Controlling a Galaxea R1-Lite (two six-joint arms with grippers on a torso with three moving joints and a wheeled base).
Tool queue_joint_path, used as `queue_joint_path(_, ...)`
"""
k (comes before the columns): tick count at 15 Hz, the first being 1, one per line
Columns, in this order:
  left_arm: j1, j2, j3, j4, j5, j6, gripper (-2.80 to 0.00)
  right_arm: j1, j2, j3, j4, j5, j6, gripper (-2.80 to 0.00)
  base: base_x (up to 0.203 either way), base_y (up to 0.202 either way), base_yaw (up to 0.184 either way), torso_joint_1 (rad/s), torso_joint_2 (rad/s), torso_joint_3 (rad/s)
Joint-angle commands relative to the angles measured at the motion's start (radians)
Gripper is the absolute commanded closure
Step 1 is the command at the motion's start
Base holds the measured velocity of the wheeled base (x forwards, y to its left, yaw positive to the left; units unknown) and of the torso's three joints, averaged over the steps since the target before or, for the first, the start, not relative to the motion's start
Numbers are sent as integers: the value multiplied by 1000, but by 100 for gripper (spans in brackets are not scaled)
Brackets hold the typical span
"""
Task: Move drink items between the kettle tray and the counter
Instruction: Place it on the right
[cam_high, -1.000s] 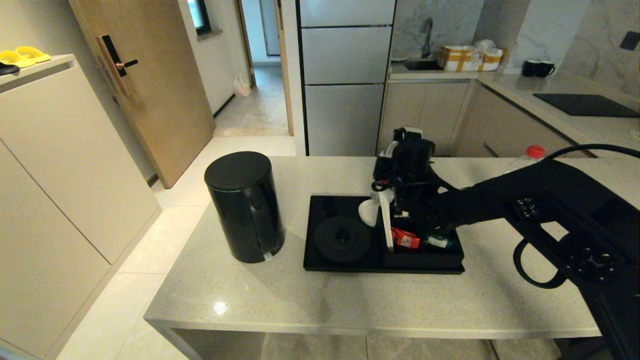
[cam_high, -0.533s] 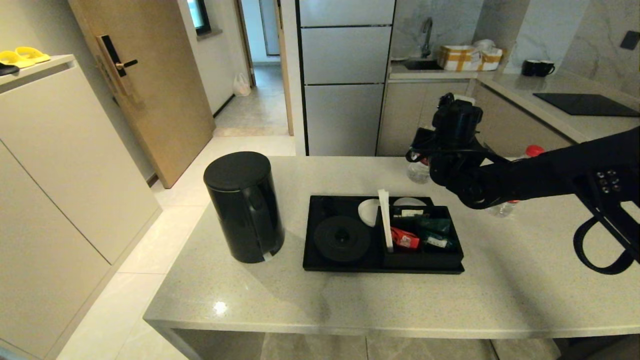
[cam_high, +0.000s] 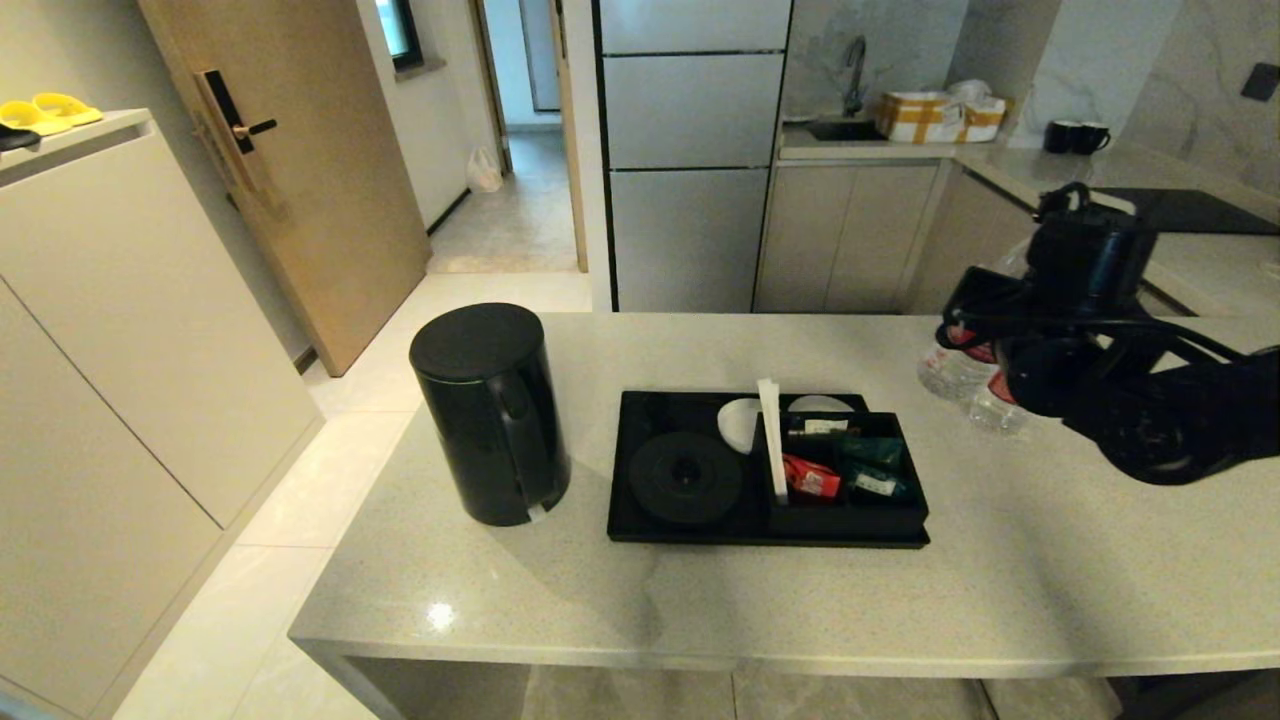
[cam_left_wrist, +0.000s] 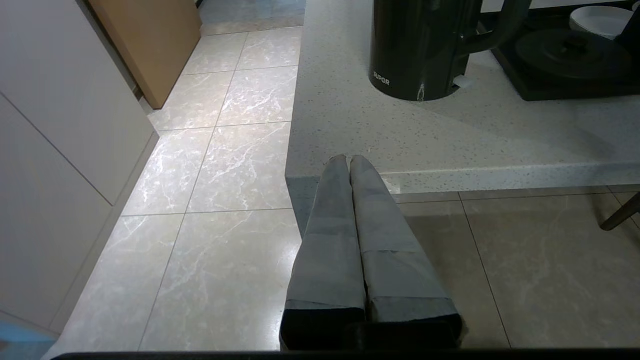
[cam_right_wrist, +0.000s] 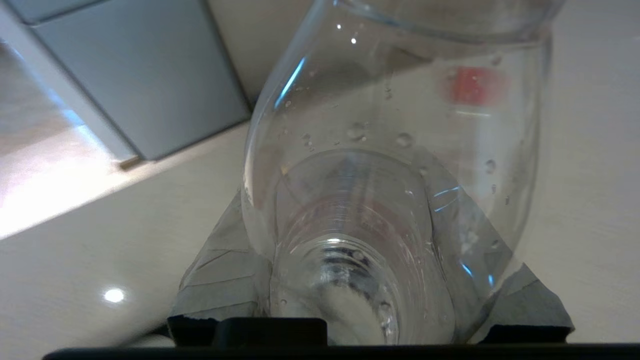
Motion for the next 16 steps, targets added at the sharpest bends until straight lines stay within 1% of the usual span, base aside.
queue_joint_path(1, 1, 0, 0, 0, 1, 0, 0, -47, -138, 137, 8, -3, 3, 0, 0, 0, 0, 0, 0, 0)
queue_joint_path(3, 1, 0, 0, 0, 0, 1, 0, -82, -161, 238, 10, -1, 3, 0, 0, 0, 0, 0, 0, 0)
queue_joint_path(5, 1, 0, 0, 0, 0, -1, 0, -165, -160, 295, 10, 26, 7, 0, 0, 0, 0, 0, 0, 0)
queue_joint_path(8, 1, 0, 0, 0, 1, 0, 0, -317, -108, 345, 7, 119, 30, 0, 0, 0, 0, 0, 0, 0)
queue_joint_path(9, 1, 0, 0, 0, -1, 1, 0, -349, -82, 349, 10, 154, 47, 0, 0, 0, 0, 0, 0, 0)
queue_joint_path(10, 1, 0, 0, 0, 1, 0, 0, -364, -51, 354, 10, 177, 57, 0, 0, 0, 0, 0, 0, 0)
queue_joint_path(12, 1, 0, 0, 0, 1, 0, 0, -375, 7, 353, 0, 189, 83, 0, 0, 0, 0, 0, 0, 0)
queue_joint_path(14, 1, 0, 0, 0, 0, -1, 0, -382, 72, 331, -5, 188, 135, 0, 0, 0, 0, 0, 0, 0)
queue_joint_path(16, 1, 0, 1, 0, -1, 0, 0, -386, 143, 316, -16, 183, 208, 0, 0, 0, 0, 0, 0, 0)
